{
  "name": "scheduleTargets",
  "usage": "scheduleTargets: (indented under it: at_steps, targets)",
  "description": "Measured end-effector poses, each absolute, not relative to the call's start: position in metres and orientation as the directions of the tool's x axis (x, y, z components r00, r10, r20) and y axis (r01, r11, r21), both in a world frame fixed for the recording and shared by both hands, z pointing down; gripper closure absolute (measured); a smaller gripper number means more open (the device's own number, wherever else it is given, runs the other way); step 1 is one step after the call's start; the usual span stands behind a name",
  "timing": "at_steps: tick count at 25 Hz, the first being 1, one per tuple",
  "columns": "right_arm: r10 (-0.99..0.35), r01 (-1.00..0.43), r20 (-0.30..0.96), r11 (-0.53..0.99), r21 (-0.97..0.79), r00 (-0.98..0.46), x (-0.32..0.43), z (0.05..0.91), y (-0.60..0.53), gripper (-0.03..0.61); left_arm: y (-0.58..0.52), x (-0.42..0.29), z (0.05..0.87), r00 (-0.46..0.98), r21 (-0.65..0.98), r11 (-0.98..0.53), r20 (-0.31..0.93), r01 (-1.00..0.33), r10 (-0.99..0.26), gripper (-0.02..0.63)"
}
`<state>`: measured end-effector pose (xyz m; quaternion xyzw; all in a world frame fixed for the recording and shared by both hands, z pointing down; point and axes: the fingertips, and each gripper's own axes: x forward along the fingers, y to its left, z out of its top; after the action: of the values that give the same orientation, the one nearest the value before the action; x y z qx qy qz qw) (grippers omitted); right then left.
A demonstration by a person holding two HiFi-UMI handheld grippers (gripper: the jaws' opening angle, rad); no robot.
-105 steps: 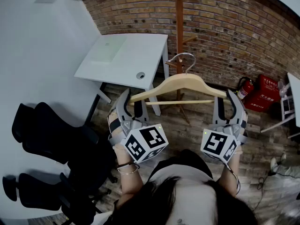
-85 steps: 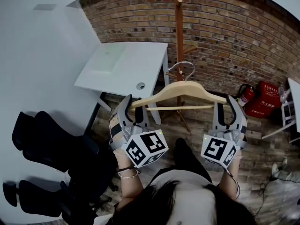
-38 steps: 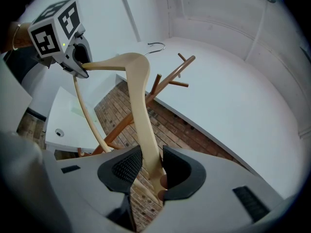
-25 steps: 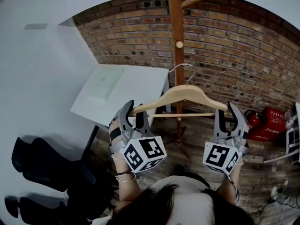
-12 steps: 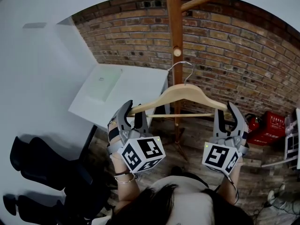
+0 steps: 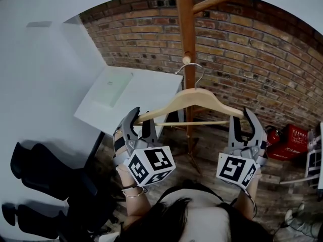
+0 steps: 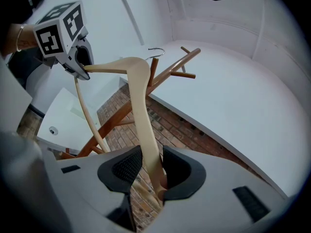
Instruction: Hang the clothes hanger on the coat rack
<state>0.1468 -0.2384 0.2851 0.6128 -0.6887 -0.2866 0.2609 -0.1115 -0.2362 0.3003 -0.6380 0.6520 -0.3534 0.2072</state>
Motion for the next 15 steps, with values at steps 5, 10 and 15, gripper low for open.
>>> scheduleTargets:
  at_steps: [5,10,15]
  targets:
    - [-0.992,-0.692,0.006,0.092,0.716,-0.126,0.148,0.283,-0.242,0.434,-0.237,-0.11,0.3,-0.107,-0.721,-0.059,0.183,-0.69,-0.977,0.488]
    - [-0.992,-0.691,0.007,0.096,0.717,-0.13,0.145,0.284,-0.247,0.434,-0.241,-0.113,0.301,-0.11,-0.718,-0.062,0.191,-0.693,-0.975,0.488]
    - [-0.992,-0.692,0.007,0.091,0.717,-0.124,0.142,0.284,-0.252,0.434,-0.248,-0.116,0.301,-0.103,-0.715,-0.071,0.197,-0.696,-0.975,0.488]
